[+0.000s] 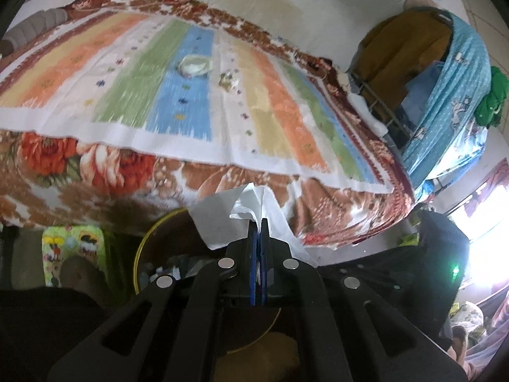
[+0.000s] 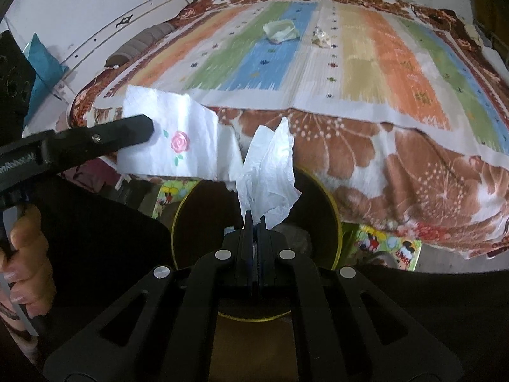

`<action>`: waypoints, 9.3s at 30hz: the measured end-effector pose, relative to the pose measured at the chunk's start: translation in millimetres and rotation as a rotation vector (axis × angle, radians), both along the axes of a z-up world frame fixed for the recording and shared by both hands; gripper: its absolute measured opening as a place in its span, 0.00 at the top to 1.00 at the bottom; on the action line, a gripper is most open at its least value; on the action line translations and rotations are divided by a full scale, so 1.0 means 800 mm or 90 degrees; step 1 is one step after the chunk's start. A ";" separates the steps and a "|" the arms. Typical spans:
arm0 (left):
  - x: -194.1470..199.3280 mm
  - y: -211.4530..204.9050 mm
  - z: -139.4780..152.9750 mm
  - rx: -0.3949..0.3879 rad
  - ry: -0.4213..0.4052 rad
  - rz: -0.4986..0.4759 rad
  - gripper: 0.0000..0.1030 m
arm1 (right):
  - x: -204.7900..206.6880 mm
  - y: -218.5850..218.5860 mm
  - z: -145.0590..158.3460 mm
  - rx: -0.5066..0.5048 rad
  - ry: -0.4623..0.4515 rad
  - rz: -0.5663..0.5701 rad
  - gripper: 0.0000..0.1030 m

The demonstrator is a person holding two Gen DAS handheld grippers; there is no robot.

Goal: Collect trash
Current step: 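Open both tools over the bin to drop the white tissues, then move both open tools back over the remaining trash on the bed, then grasp the clear plastic wrapper with the left tool while the right tool grasps the crumpled packet, then carry the plastic wrapper and crumpled packet in both tools over the bin, then open both tools to drop the wrapper and packet into the bin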

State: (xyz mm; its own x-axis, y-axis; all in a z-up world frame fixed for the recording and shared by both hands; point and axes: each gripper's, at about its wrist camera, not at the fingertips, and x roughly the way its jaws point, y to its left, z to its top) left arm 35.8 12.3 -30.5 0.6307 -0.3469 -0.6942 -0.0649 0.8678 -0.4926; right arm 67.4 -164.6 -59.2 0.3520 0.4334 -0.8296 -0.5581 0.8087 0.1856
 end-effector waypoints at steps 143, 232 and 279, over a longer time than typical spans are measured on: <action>0.493 0.160 -0.102 0.175 0.080 0.108 0.57 | 0.508 0.154 -0.042 -0.060 -0.125 -0.016 0.42; 0.055 0.026 0.041 0.111 -0.012 0.022 1.00 | 0.064 -0.007 0.053 0.025 -0.078 -0.026 0.87; -0.052 -0.001 0.004 0.115 0.035 -0.023 0.06 | -0.029 -0.048 0.026 0.031 -0.033 -0.006 0.09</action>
State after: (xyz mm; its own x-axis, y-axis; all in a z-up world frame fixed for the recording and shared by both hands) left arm -6.2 11.8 -26.9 0.5790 -0.2357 -0.7805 -0.0542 0.9441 -0.3253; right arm 44.0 -203.1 -38.4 0.3985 0.4691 -0.7881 -0.5601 0.8049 0.1959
